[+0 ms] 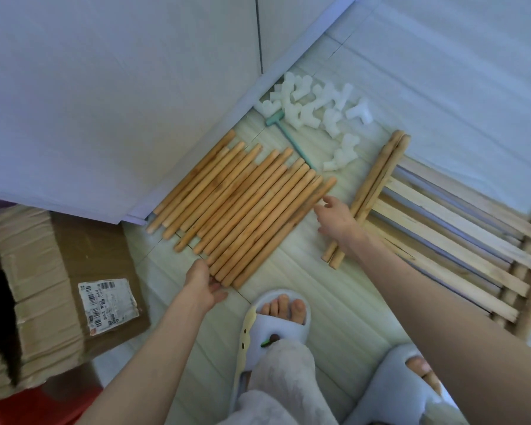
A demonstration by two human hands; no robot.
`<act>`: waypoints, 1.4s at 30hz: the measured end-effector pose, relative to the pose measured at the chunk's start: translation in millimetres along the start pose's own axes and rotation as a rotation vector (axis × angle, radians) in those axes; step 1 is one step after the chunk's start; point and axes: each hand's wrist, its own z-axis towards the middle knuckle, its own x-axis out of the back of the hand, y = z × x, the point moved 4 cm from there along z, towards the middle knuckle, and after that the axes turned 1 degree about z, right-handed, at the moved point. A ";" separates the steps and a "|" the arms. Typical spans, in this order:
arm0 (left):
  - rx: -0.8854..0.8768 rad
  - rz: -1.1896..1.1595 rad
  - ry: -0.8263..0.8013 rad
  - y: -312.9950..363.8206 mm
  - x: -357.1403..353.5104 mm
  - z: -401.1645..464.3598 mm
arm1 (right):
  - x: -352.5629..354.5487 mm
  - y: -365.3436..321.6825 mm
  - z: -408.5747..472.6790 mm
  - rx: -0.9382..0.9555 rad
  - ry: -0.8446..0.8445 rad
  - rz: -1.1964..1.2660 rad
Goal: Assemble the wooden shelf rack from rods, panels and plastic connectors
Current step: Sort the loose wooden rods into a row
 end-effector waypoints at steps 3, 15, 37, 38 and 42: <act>-0.028 0.100 -0.011 4.1 0.3 -8.4 | 15.4 -2.7 -16.1 -0.016 -0.012 -0.014; 0.004 -0.083 -0.145 19.3 2.3 -57.3 | 61.8 -9.9 -81.6 0.027 -0.020 0.046; -0.114 -0.256 0.133 44.8 26.2 15.3 | -3.1 -53.4 6.5 0.307 -0.013 -0.465; -0.117 -0.271 0.127 46.3 23.9 19.0 | -11.9 -61.2 16.9 0.322 -0.015 -0.531; -0.092 -0.303 0.065 50.9 13.2 26.3 | -37.6 -88.6 56.0 0.401 -0.082 -0.742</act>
